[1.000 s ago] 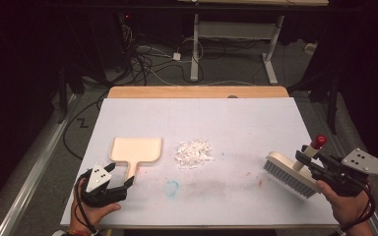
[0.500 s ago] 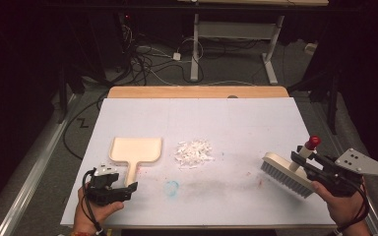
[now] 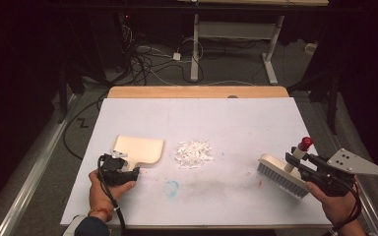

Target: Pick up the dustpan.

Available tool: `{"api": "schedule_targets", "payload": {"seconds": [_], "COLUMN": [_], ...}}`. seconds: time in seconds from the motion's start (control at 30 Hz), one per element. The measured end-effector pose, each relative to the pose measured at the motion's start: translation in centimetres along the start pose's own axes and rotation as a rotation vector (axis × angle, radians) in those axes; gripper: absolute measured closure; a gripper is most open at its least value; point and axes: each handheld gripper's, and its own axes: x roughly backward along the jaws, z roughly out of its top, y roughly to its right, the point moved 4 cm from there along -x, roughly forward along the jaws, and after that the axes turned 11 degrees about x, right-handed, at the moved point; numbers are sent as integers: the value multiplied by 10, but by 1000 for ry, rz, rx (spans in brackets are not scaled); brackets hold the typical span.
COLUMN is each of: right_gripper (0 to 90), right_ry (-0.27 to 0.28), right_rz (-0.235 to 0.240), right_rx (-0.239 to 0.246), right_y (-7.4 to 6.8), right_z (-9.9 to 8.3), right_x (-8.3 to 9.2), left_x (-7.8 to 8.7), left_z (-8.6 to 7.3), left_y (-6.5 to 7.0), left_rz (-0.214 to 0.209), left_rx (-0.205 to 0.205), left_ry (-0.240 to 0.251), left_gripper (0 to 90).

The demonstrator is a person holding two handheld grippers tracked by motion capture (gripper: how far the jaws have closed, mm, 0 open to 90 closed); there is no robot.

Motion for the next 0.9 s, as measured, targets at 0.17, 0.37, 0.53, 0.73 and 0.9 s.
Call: {"api": "schedule_targets", "payload": {"seconds": [0.17,0.37,0.53,0.73,0.9], "right_gripper": [703,703,703,703,703], "right_ry": [-2,-6,-5,0,1], "right_rz": [-8,-16,-33,-47,-45], "right_rx": [-4,5,3,-9,-21], "right_y": [0,3,7,12,15], "right_z": [1,0,0,1,0], "right_x": [-2,-5,-8,-9,-12], "left_x": [-2,-1,7,30,43], "left_z": [7,11,14,4,-10], "left_y": [-5,-8,-11,-15,-10], "left_rz": [-9,-33,-27,-38,-66], "left_rx": [-29,-42,-64,-105,-134], "left_ry": [0,-14,-20,-21,-37], "left_gripper": [551,635,637,638,637]}}
